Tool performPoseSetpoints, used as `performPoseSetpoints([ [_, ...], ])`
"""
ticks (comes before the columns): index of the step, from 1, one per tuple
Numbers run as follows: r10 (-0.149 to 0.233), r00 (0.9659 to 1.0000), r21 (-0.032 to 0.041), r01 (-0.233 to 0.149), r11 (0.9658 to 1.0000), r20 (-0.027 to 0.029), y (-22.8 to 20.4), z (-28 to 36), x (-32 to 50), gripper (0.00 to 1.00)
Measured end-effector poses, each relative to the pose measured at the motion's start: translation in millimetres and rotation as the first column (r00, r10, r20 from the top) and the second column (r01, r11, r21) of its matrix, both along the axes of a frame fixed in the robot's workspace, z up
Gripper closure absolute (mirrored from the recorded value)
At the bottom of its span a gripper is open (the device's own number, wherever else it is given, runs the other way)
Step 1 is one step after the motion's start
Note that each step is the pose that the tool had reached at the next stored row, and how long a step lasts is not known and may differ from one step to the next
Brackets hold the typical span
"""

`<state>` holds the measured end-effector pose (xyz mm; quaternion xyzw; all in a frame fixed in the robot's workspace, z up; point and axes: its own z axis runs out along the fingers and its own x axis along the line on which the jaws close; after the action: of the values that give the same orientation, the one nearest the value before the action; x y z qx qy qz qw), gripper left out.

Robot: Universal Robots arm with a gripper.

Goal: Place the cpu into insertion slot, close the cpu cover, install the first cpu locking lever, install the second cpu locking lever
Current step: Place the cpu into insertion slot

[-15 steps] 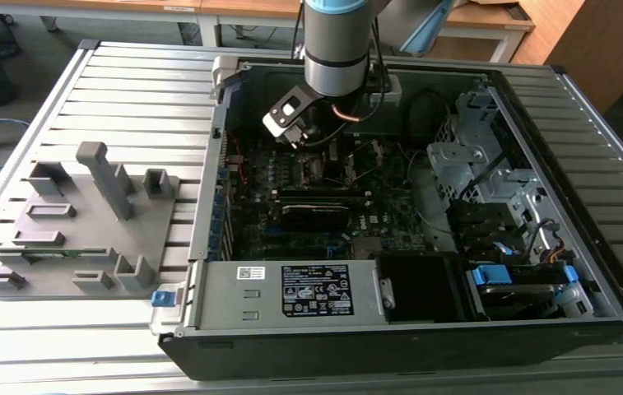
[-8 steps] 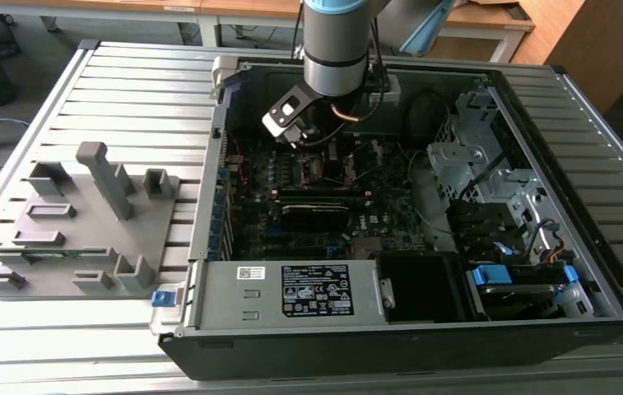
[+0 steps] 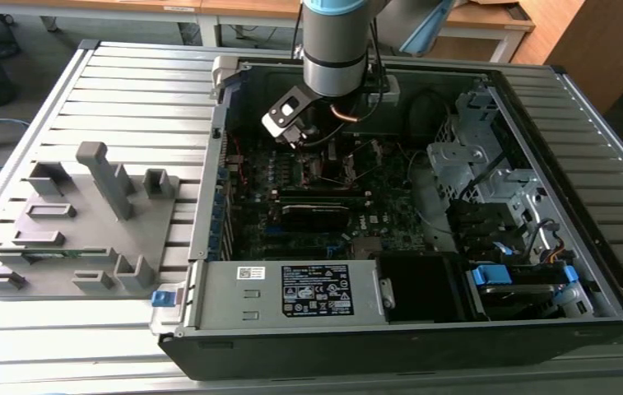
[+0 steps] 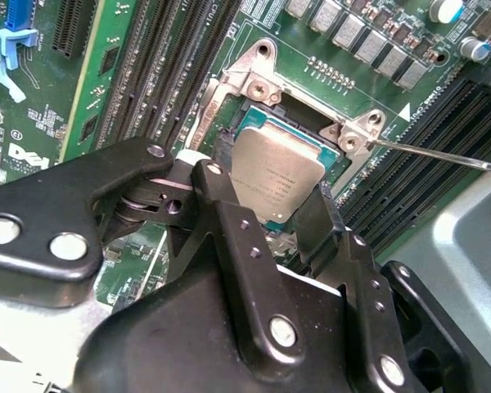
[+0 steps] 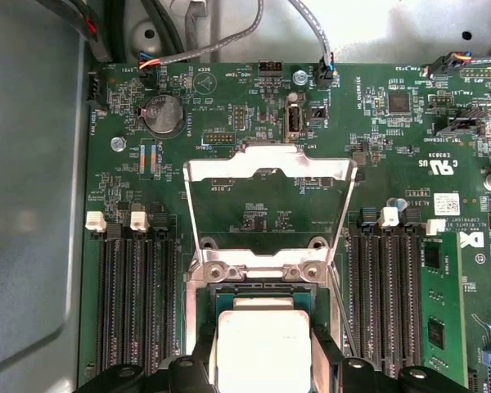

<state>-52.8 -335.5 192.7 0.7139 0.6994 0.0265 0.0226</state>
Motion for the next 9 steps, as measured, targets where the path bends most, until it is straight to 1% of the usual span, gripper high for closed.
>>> performPoseSetpoints([
  [5, 0.000, 1.0000, 0.0003, 0.000, 1.0000, 0.0002, 0.1, 0.0, 0.0, 0.46],
  [9, 0.000, 1.0000, 0.0004, 0.000, 1.0000, 0.0001, 0.1, 1.7, 0.1, 0.46],
])
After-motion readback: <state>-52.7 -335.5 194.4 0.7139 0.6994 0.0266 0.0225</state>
